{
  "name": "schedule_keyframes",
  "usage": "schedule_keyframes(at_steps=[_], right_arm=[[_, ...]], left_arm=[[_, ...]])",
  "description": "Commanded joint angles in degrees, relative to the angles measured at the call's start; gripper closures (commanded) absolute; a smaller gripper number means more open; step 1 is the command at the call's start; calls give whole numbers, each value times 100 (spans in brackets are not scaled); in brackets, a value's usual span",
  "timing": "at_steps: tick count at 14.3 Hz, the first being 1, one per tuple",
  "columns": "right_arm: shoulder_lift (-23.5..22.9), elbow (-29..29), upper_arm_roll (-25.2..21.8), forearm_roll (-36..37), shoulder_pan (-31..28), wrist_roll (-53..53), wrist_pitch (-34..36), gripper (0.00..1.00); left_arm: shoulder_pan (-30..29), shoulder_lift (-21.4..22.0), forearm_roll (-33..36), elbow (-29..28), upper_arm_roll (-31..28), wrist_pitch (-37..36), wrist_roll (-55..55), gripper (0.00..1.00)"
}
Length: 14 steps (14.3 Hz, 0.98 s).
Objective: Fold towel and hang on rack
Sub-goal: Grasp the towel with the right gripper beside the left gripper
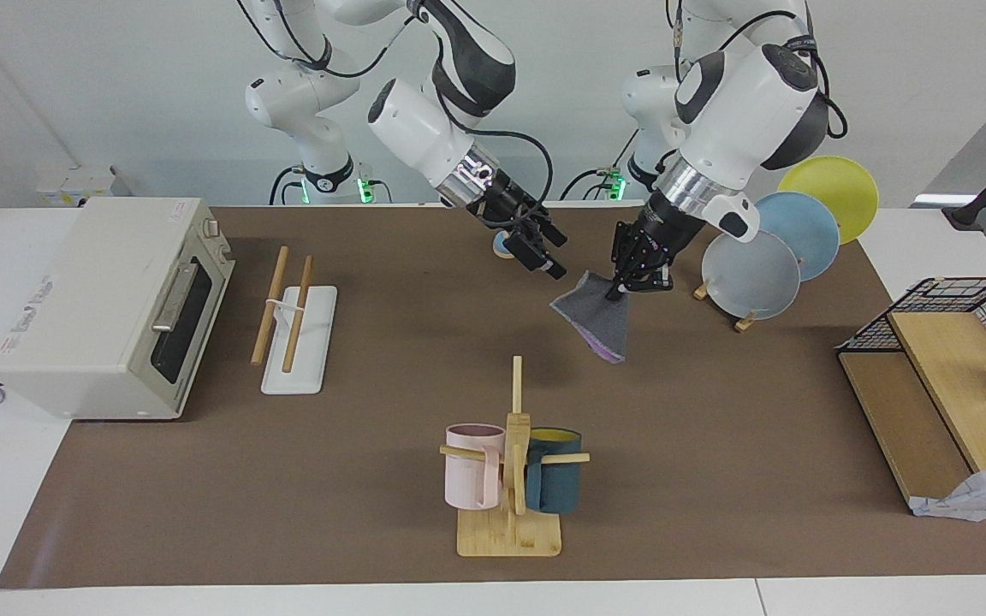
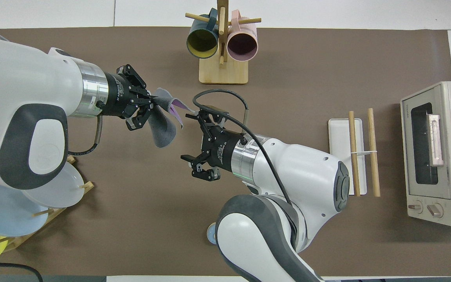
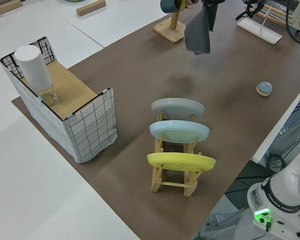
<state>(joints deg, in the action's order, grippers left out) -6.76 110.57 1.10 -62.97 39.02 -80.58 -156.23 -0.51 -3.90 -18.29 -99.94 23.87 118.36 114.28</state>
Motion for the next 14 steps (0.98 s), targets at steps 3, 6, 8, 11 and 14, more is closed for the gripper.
schedule_keyframes(at_steps=[3,6,8,11,14], right_arm=[[-414,-537,-40,-22,-113,-28,93,0],[-605,-755,-40,5,-290,-10,93,0],[-660,-783,-40,5,-281,16,84,0],[-669,-766,-40,5,-254,34,31,0],[-756,-887,-40,13,-237,25,31,0]], left_arm=[[103,223,80,-307,-32,126,208,100],[112,223,80,-333,-32,126,208,100],[112,223,80,-333,-32,126,217,100],[112,223,80,-333,-32,126,217,100],[112,223,80,-325,-32,126,296,100]])
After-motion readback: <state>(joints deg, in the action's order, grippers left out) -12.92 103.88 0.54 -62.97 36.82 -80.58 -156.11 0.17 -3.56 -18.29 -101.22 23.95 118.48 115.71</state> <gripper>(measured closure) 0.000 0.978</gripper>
